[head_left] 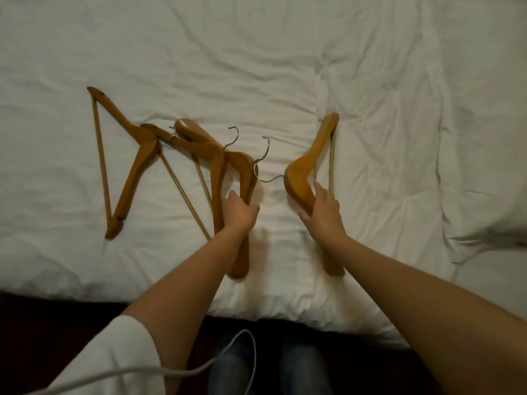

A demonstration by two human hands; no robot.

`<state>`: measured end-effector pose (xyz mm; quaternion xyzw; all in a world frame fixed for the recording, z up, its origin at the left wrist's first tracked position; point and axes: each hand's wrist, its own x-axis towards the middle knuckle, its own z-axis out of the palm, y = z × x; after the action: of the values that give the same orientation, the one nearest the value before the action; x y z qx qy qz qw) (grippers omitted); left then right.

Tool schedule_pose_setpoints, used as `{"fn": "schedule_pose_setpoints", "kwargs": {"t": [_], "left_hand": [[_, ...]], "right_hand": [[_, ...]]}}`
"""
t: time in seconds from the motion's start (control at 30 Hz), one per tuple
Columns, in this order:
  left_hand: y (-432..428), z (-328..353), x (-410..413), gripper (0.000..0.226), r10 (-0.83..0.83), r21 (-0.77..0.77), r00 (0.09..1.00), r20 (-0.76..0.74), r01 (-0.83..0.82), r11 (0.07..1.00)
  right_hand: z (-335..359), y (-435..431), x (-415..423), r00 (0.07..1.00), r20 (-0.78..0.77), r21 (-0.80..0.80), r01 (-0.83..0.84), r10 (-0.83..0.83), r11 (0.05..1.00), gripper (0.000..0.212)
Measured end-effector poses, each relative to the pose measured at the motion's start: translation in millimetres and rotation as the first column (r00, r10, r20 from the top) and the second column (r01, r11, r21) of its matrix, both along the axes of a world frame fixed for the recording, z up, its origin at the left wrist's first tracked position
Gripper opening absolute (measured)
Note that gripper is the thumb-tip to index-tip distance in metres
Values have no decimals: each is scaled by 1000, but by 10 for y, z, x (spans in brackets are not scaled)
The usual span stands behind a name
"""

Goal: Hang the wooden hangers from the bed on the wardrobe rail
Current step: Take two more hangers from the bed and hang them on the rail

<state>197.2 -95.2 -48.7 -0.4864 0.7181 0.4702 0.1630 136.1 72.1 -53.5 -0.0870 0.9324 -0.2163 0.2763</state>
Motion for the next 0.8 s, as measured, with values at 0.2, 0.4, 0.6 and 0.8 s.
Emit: {"fn": "schedule_pose_setpoints", "kwargs": {"t": [0.2,0.4,0.6,0.8], "left_hand": [[-65,-529,-301,59,165,126,986,9,-165,978],[-90,-370,-312,31,387,175,903,-187,-357,918],[-84,327,-264,9,602,317,751,-272,-521,793],[-75,951,-222,36,791,729,608,-72,-509,458]], "right_hand": [[-427,-208,-217,975,148,-18,168,-163,986,78],[-196,-73,-262,973,70,-131,227,-219,965,45],[369,54,-370,899,154,-329,439,-411,836,20],[878,119,-368,876,145,-356,480,-460,802,28]]}}
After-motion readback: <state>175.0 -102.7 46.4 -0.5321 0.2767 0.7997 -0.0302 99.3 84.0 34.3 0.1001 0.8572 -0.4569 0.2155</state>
